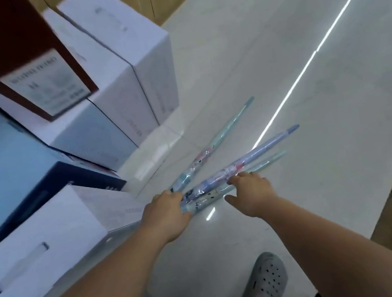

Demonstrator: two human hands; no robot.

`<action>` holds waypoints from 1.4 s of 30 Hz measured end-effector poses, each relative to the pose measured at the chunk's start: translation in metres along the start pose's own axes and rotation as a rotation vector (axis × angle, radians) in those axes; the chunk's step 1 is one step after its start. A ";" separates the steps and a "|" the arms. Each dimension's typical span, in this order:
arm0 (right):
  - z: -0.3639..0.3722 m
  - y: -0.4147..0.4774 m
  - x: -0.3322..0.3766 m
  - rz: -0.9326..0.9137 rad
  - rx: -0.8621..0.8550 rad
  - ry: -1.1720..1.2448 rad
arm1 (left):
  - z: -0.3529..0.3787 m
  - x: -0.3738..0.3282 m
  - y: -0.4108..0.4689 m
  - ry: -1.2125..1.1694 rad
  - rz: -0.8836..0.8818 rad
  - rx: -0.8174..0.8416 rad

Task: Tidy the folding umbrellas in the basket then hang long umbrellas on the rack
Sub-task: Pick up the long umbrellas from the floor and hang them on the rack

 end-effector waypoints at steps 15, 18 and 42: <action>0.171 0.232 -0.008 -0.108 -0.047 -0.278 | 0.162 0.094 0.214 -0.044 0.094 -0.060; 0.177 0.240 -0.015 -0.143 -0.054 -0.339 | 0.179 0.085 0.228 -0.032 0.126 -0.031; 0.093 0.159 -0.061 -0.293 -0.144 -0.472 | 0.106 -0.023 0.162 0.289 0.210 -0.087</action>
Point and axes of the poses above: each hand's wrist, its own y-axis towards the middle knuckle, its own z-axis out of the palm, x = y × z, the point moved 6 cm from there along y, towards the middle knuckle, and after that the axes turned 13 degrees about -y, right-handed, at the moved point
